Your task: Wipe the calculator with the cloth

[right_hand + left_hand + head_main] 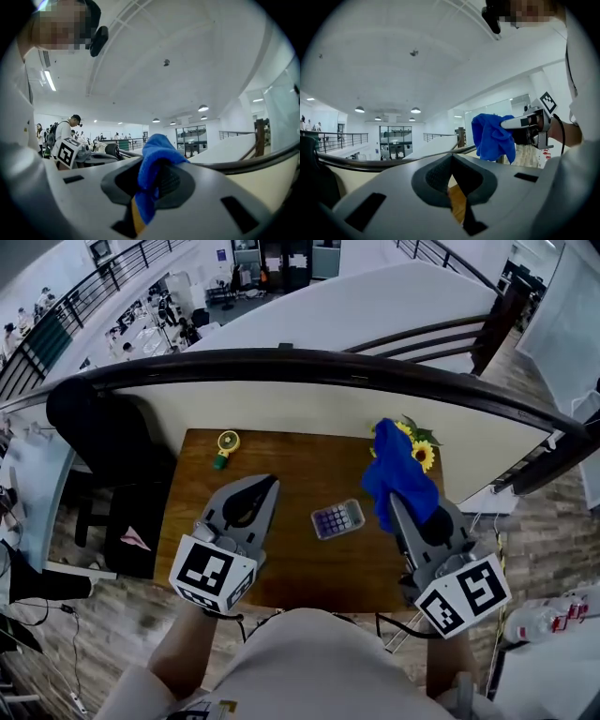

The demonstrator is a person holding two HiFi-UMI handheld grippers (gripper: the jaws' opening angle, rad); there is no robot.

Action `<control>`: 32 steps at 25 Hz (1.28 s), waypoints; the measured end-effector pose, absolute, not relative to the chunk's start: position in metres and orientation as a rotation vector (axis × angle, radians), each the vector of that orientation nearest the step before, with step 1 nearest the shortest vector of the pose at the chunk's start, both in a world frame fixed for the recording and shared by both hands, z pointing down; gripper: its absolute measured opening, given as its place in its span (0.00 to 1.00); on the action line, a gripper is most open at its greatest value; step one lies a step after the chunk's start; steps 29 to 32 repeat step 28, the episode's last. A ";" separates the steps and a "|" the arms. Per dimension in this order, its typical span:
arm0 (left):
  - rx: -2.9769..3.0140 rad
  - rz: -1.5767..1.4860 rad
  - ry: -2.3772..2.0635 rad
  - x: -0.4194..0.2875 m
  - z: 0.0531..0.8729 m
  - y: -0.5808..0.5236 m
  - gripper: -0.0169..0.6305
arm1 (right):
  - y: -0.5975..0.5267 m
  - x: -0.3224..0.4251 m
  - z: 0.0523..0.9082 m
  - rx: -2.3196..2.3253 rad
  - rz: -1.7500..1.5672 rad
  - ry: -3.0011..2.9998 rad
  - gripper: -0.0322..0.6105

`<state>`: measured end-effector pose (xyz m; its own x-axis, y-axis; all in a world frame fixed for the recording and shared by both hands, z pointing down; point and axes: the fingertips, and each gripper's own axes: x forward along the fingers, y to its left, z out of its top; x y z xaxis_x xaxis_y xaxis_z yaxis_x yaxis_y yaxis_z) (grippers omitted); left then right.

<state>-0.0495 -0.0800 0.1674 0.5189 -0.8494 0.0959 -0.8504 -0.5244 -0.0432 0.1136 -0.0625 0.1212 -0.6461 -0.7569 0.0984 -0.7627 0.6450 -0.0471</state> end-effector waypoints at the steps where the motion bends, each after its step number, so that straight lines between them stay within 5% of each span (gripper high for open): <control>1: 2.735 0.150 -1.546 -0.052 0.160 -0.077 0.03 | -0.060 0.116 0.116 1.303 0.105 -2.786 0.16; 32: 2.721 0.254 -1.650 -0.073 0.161 -0.033 0.03 | -0.041 0.122 0.142 1.318 -0.040 -2.615 0.16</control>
